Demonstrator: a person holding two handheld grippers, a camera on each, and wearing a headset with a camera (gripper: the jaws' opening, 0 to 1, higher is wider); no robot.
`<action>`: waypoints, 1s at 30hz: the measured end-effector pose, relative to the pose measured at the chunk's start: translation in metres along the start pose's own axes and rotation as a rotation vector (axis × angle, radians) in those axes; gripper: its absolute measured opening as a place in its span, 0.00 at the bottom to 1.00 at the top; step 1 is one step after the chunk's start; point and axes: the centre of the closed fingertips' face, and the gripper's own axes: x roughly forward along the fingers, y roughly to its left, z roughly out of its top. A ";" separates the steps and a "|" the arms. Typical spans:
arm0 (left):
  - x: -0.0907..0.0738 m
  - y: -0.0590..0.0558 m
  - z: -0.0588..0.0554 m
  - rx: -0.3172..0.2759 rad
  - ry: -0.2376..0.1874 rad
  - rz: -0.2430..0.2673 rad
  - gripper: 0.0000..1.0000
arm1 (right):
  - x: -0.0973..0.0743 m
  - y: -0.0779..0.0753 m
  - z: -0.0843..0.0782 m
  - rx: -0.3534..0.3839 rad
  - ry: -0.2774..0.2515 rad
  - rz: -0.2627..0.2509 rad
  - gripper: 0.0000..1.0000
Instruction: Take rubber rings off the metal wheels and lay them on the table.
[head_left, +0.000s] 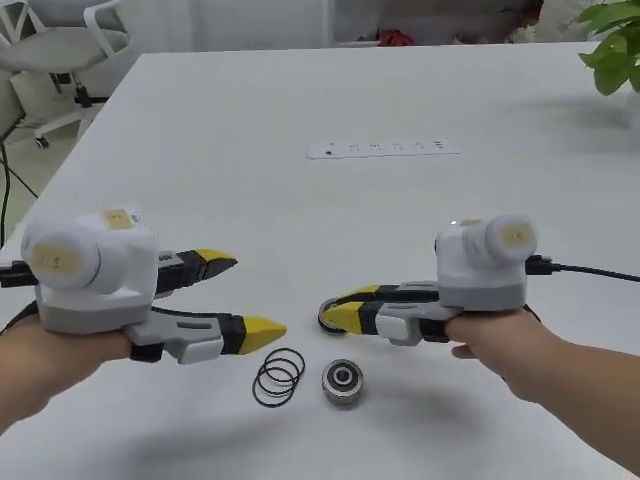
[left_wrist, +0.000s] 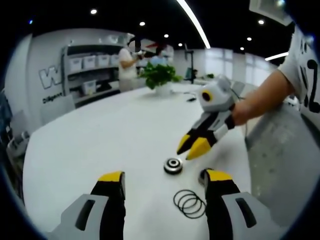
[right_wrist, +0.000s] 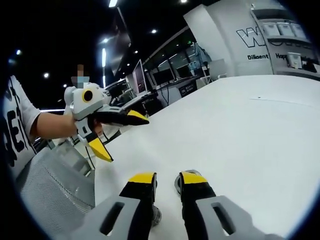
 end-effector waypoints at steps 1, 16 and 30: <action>0.002 0.001 0.000 -0.002 0.001 -0.001 0.65 | -0.002 -0.003 0.001 0.002 -0.004 -0.005 0.16; 0.031 0.002 -0.009 -0.014 0.033 -0.029 0.64 | -0.013 -0.033 -0.008 -0.065 0.020 -0.065 0.19; 0.056 -0.004 -0.015 -0.034 0.048 -0.057 0.57 | -0.005 -0.030 -0.028 -0.145 0.087 -0.042 0.20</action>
